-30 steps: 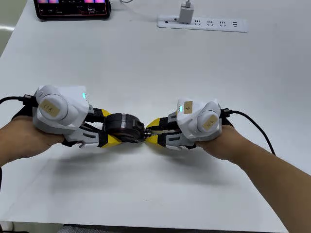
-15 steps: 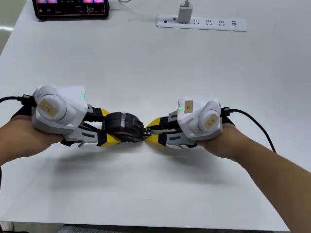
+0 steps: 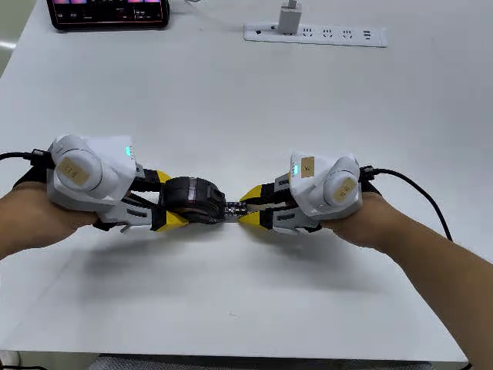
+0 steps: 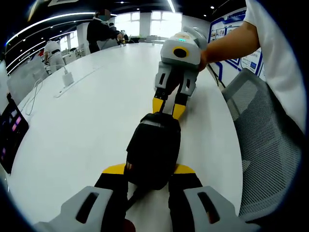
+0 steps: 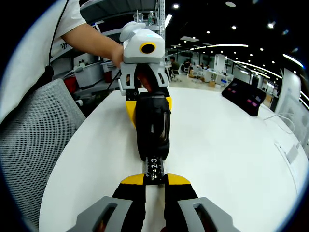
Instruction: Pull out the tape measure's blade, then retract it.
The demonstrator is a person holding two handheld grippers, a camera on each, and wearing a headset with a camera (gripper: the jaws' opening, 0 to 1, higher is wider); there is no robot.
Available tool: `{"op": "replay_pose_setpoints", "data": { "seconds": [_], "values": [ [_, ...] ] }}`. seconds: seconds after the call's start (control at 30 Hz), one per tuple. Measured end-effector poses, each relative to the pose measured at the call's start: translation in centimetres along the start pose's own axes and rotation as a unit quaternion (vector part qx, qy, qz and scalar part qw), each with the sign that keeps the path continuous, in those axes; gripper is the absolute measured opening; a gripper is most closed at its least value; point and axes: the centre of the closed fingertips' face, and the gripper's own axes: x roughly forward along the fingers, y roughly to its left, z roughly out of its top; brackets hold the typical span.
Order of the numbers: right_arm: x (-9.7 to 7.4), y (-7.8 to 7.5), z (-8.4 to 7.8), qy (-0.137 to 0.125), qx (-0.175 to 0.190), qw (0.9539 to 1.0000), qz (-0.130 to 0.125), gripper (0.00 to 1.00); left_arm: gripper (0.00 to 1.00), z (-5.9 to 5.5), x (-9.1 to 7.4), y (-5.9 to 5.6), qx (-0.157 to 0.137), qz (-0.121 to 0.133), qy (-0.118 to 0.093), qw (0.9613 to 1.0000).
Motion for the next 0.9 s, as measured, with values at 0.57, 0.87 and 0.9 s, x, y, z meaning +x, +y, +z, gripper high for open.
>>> {"op": "replay_pose_setpoints", "data": {
  "seconds": [0.57,0.87,0.9],
  "values": [
    [-2.0,-0.1,-1.3,0.017,-0.008,0.9998,-0.01,0.1,0.27,0.0,-0.1,-0.1,-0.004,0.0,0.0,1.0],
    [-3.1,-0.3,-2.0,0.027,-0.012,0.9995,-0.014,0.1,0.27,-0.1,-0.1,-0.1,-0.002,-0.001,0.002,1.0],
    [-3.2,-0.3,-2.0,0.027,-0.011,0.9995,-0.015,0.1,0.27,-0.1,-0.1,-0.1,-0.003,-0.001,0.003,1.0]
  ]
}}
